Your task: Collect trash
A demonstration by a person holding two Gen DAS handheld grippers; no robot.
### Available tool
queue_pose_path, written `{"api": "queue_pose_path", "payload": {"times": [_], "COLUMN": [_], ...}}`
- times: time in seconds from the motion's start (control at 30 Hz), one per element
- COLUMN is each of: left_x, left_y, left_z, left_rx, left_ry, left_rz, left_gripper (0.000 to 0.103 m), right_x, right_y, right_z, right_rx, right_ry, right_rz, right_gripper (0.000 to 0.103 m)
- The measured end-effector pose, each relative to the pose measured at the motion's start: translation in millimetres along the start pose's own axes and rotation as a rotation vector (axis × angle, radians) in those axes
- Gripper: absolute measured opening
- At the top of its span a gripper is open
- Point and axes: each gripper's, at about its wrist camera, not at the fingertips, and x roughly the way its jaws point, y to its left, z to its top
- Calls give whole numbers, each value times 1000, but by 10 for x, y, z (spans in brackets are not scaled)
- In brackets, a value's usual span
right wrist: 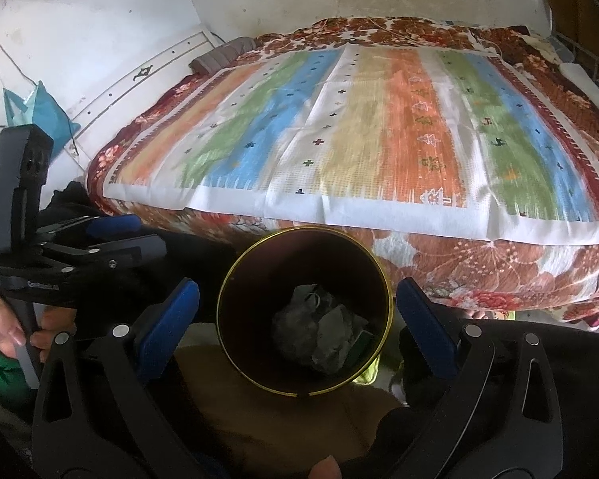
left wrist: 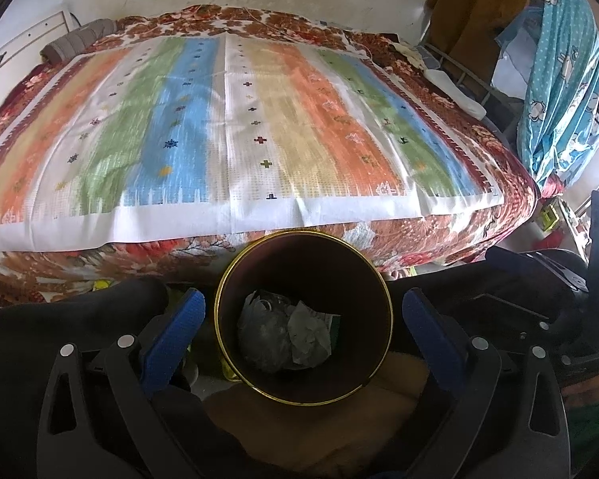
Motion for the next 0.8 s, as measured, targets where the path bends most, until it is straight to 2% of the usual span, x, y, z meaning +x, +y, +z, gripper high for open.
{"api": "queue_pose_path", "payload": {"times": [0.33, 0.8], "left_x": [43, 42], "left_y": [23, 10], "left_z": [-15, -10], "left_rx": [-6, -7], "left_ry": [7, 13], "left_rz": [-3, -4], "left_gripper": [97, 97], "right_x": [7, 10], "right_y": [-24, -3], "right_z": [-3, 2], "right_rx": [14, 4], "right_ry": [7, 10], "right_rz": [33, 31], "right_gripper": [94, 94]}}
